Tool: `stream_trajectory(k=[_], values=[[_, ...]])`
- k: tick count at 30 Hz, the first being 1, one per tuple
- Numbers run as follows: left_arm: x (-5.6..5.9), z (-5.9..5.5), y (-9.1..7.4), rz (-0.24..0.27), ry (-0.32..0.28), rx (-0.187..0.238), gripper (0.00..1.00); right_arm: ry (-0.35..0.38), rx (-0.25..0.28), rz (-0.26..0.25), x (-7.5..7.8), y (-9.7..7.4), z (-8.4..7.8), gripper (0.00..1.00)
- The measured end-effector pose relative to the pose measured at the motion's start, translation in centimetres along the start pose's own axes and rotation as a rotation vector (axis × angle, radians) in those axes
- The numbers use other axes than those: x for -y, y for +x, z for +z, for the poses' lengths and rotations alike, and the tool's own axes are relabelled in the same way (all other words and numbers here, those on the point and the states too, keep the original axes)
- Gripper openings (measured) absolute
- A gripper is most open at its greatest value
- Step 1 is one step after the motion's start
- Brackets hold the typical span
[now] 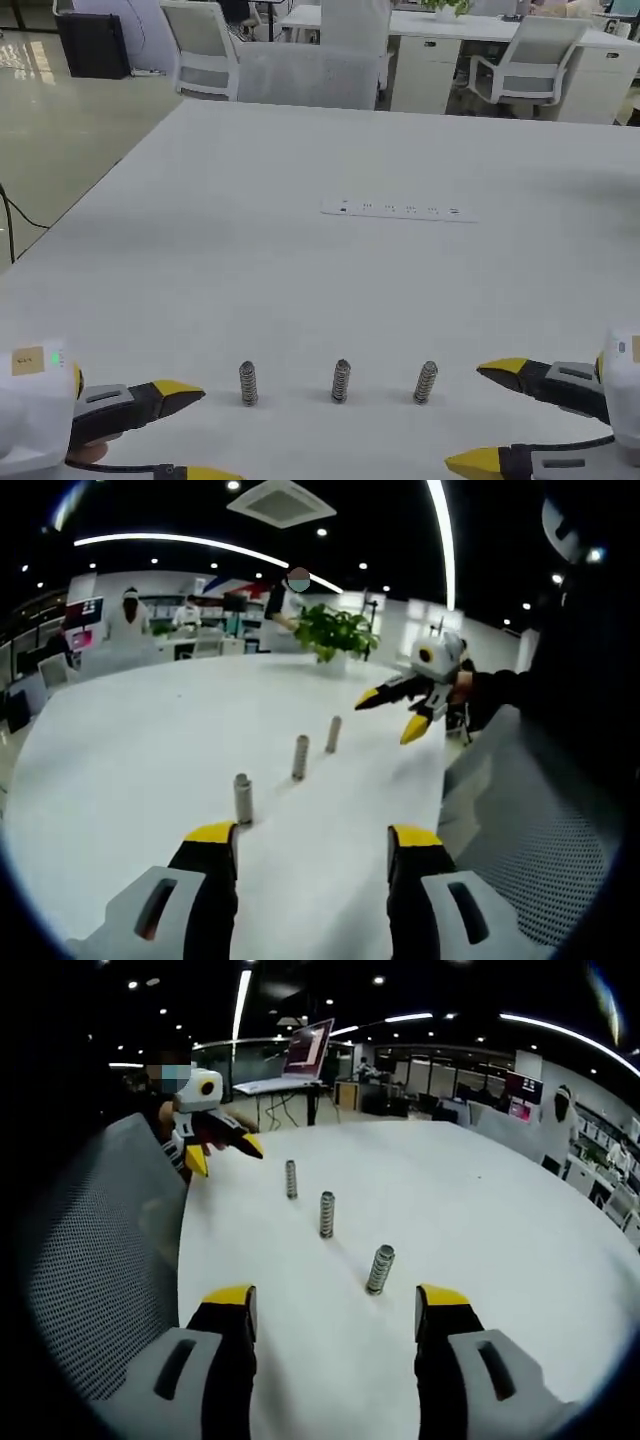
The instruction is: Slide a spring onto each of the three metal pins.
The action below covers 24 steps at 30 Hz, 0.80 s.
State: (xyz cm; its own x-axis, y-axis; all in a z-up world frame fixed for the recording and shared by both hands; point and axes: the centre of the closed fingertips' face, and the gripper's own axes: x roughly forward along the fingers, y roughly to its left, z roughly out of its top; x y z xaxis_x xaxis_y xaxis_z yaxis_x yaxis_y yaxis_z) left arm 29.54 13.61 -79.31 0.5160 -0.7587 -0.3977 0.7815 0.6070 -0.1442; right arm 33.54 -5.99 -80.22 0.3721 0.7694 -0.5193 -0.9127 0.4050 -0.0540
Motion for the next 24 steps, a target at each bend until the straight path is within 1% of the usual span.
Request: stream_trajectory(k=[3,7,17,24], values=[[-0.1,-0.1,0.0,0.003,0.001,-0.002,0.56,0.009,-0.008,-0.007,0.1,0.2,-0.3,0.66],[-0.3,-0.1,-0.2,0.013,-0.001,-0.001,0.56,0.0,-0.016,-0.013,0.3,0.1,-0.5,0.66],[-0.7,-0.2,-0.4,0.038,0.0,-0.005,0.57,0.002,-0.016,-0.023,0.5,0.2,-0.2,0.66],[-1.1,-0.4,-0.5,0.059,-0.001,-0.01,0.58,0.009,-0.015,-0.026,0.5,0.1,-0.1,0.66]])
